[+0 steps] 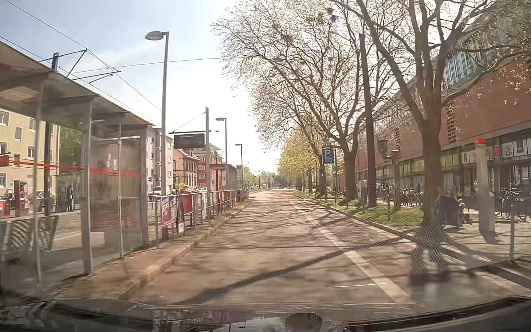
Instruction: Follow the waypoints while adhering to traffic rules and regulations
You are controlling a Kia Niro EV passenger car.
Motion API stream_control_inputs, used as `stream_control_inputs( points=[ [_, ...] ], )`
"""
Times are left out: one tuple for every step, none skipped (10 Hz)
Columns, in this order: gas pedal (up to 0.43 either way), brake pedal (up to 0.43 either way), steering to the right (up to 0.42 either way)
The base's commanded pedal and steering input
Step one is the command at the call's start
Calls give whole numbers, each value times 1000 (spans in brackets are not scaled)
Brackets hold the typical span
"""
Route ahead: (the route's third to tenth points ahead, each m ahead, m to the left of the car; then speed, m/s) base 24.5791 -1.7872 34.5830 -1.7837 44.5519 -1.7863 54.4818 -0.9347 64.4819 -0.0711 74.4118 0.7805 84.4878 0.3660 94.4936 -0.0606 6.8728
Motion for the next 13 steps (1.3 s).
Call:
stream_control_inputs(
  points=[
    [138, 0, 5],
    [138, 0, 5],
    [130, 0, 5],
    [130, 0, 5],
    [130, 0, 5],
    [130, 0, 5],
    [130, 0, 5],
    [130, 0, 5],
    [130, 0, 4],
    [130, 0, 4],
    [130, 0, 4],
    [130, 0, 4],
    [130, 0, 3]
  ],
)
